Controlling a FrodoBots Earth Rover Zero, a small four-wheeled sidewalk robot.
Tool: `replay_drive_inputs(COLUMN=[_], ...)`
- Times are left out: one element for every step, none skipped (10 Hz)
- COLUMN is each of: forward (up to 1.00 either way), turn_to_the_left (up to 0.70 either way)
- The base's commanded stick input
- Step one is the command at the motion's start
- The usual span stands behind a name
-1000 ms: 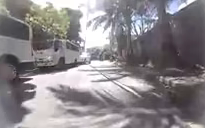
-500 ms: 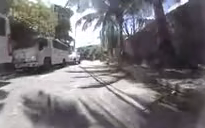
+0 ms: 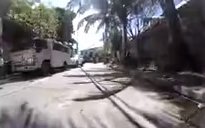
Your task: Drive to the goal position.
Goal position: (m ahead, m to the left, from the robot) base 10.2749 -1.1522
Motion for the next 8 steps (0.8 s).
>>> replay_drive_inputs(forward=[1.00, 1.00, 1.00, 1.00, 1.00, 1.00, 1.00, 1.00], turn_to_the_left=[0.00, 0.00, 0.00, 0.00, 0.00, 0.06, 0.15, 0.18])
